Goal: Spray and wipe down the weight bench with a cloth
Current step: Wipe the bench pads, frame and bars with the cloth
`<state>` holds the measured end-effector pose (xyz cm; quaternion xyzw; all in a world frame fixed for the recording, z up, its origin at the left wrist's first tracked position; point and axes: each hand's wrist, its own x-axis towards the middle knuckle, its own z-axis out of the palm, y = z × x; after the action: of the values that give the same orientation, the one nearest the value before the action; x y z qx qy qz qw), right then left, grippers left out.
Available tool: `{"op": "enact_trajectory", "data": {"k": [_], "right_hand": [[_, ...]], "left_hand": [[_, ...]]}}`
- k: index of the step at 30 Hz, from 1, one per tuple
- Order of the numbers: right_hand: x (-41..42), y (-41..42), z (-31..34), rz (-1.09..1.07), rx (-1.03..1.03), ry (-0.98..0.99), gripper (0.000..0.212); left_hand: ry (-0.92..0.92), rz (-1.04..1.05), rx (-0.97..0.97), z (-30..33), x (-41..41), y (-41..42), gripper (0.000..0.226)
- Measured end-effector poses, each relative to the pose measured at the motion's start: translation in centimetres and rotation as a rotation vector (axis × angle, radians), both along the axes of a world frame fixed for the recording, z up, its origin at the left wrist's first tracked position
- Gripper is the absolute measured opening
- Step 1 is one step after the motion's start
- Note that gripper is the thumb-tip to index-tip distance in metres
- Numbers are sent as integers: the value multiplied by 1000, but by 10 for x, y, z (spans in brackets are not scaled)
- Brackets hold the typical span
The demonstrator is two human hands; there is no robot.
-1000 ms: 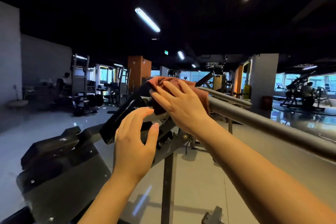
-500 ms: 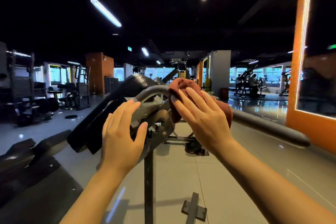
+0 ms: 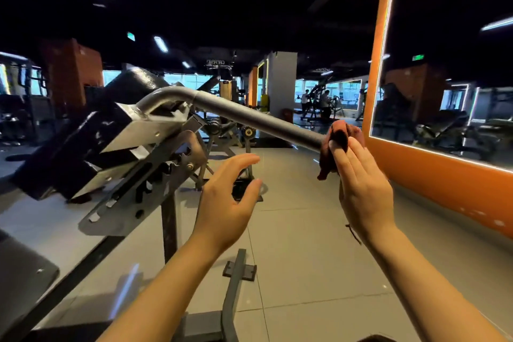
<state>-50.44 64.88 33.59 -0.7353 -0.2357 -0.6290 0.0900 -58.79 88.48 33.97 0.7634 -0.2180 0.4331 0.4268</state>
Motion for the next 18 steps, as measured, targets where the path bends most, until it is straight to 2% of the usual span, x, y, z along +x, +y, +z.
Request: {"op": "enact_trajectory", "data": {"k": [3,7,11,15,18], "right_hand": [[-15,-15,-18,61,81,56,59],[-43,-1,-44,238,7,132,49],[-59,54,-61,455,-91,339,51],[-52,114,-73,719,28,701,63],[-37,157,-83,869,44,946,61]], "left_hand": [[86,-66,-49,-14,-3,-19,27],[253,-183,-178,-37,-9,-27,31],[386,-364,-289,-47,-21,-13,29],[385,-251,-373,-58,-19,30,28],[390,-95,-433,-71,-7,69,23]]}}
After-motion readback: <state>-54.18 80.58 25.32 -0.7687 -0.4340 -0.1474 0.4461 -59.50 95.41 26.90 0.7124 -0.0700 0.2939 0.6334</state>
